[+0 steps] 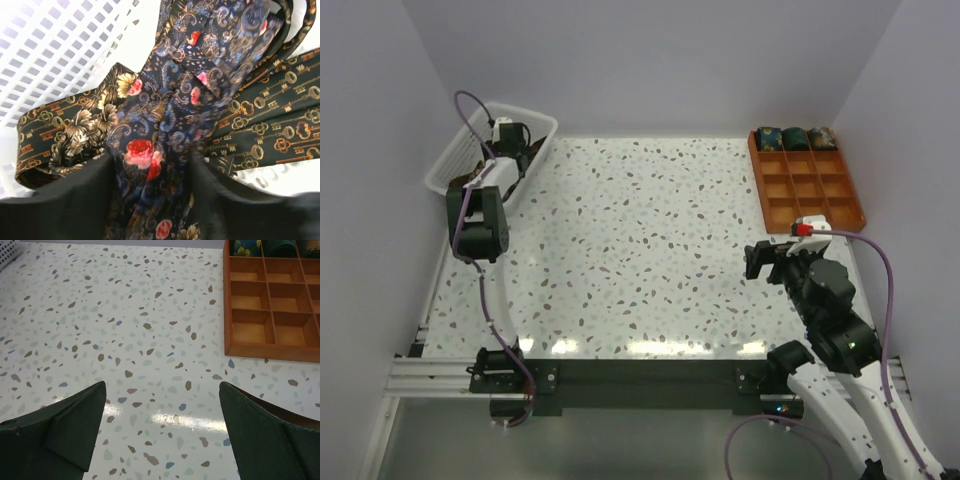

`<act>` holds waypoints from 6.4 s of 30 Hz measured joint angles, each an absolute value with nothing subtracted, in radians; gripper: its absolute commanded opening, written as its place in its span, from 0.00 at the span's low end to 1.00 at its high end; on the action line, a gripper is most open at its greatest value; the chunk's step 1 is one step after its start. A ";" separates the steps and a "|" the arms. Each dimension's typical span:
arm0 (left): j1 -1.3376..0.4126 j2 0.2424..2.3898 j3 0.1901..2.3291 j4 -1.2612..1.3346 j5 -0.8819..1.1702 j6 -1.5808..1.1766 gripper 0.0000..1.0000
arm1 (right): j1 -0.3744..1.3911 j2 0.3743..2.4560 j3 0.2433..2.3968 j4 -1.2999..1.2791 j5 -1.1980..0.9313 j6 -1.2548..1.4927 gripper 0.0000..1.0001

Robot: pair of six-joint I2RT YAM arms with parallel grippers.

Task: Roll the ties
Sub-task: Grab a tie with the left arm, then move the tie to the center of the board, then flatten the tie

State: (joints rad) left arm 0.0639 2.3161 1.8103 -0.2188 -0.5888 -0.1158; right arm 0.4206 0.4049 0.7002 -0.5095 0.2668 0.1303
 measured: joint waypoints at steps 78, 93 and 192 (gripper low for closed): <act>-0.301 1.755 2.114 -0.321 0.105 -0.350 0.00 | 0.421 0.313 0.700 -0.501 0.244 0.131 0.99; -0.678 1.760 2.094 -0.285 0.260 -0.374 0.00 | 0.421 0.307 0.700 -0.503 0.253 0.131 0.99; -0.404 0.848 0.253 -0.149 -0.278 -0.741 0.50 | 0.099 1.488 0.730 -0.178 -0.088 0.312 0.18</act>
